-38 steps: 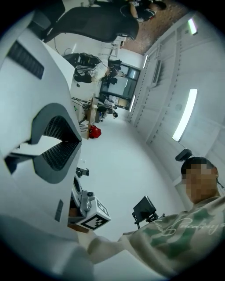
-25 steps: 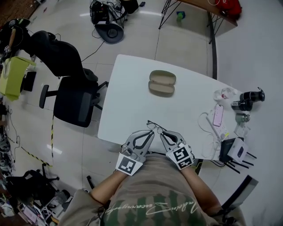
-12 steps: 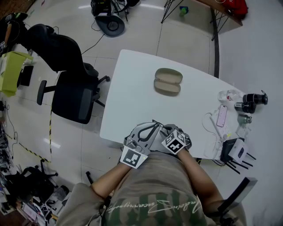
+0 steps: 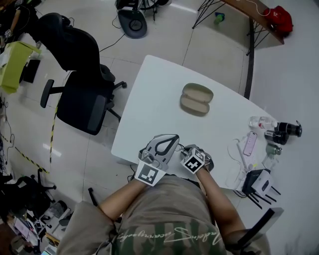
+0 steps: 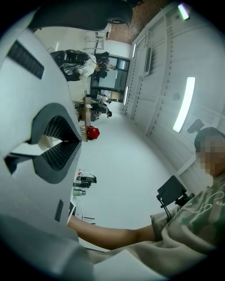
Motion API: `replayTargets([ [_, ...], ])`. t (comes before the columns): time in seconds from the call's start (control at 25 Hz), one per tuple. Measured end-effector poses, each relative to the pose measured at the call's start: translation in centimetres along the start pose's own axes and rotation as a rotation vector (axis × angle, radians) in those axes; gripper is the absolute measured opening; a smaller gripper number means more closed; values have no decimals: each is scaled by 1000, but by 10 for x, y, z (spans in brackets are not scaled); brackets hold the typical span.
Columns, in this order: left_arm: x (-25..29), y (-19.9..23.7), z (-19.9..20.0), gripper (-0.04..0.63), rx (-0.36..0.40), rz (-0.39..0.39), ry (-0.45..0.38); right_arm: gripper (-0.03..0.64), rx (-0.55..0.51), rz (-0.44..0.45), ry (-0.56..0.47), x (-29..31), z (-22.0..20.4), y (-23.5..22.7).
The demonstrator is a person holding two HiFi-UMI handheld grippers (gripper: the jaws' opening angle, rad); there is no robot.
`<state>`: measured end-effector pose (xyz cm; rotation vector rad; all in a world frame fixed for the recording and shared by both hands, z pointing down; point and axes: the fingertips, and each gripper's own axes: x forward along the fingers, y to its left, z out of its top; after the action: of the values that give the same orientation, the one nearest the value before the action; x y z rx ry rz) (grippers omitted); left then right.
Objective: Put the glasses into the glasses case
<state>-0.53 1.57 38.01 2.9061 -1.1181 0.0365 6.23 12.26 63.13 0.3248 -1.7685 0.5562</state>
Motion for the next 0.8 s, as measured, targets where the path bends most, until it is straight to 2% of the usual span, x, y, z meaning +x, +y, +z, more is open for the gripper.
replayTargets([
  [0.48,3,4,-4,6,-15,-5,15,80,-68,3,53,12,-2,0],
  [0.8,4,-2,-4,6,14,-7,14,35,-86,1,-8,3,6,1],
])
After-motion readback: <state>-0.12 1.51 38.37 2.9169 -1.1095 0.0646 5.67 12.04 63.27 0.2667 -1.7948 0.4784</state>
